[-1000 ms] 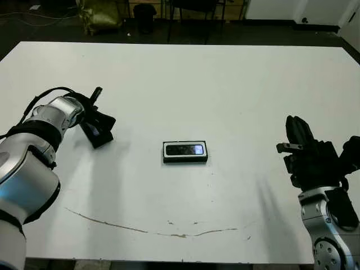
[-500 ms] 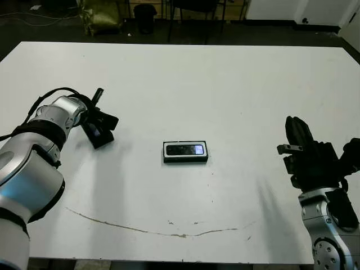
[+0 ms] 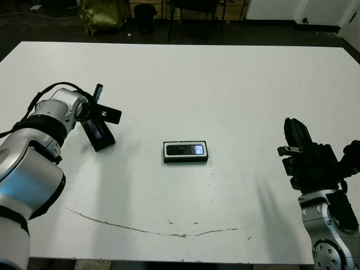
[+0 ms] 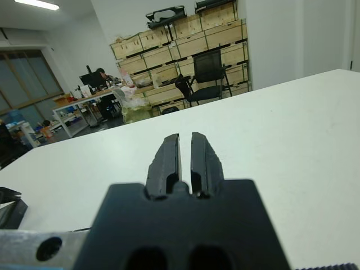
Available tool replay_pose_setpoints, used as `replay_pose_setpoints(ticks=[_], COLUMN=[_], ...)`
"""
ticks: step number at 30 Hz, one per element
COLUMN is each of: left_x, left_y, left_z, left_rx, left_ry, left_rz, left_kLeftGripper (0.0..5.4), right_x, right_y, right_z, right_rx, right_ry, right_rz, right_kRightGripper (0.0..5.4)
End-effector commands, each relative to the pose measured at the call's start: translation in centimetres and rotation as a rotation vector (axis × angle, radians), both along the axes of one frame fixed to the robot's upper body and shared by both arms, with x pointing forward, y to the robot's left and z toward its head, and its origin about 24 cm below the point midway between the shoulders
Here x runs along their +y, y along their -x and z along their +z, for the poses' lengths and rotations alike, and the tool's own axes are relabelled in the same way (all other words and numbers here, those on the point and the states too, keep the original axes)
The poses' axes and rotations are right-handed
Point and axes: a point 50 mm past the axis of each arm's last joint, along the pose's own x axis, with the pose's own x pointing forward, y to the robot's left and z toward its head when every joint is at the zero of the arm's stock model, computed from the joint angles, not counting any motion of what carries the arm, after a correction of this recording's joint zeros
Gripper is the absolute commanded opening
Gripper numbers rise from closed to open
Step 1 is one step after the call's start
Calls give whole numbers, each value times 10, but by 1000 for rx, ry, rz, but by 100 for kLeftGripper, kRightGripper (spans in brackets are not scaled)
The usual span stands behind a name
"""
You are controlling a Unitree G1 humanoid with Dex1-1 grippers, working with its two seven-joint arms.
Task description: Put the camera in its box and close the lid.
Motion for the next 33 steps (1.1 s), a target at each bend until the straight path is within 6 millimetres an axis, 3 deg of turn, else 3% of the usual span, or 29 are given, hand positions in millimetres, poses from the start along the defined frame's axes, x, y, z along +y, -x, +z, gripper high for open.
replay_pose_setpoints(ticks=[1,19,33], left_x=[-1,-31,-36], left_y=[3,11,28], left_z=[-5,2,7], left_rx=[32,154,212], left_ry=[32,129,145], left_rz=[-5,-136,-195], left_kLeftGripper=[0,0,0], right_x=[-3,-4,-4], right_y=[2,2,1], right_z=[-4,-7,-7], right_rx=[37,26,27], right_ry=[52,28,34], right_rz=[-38,-15,-16], right_kRightGripper=[1,1,1])
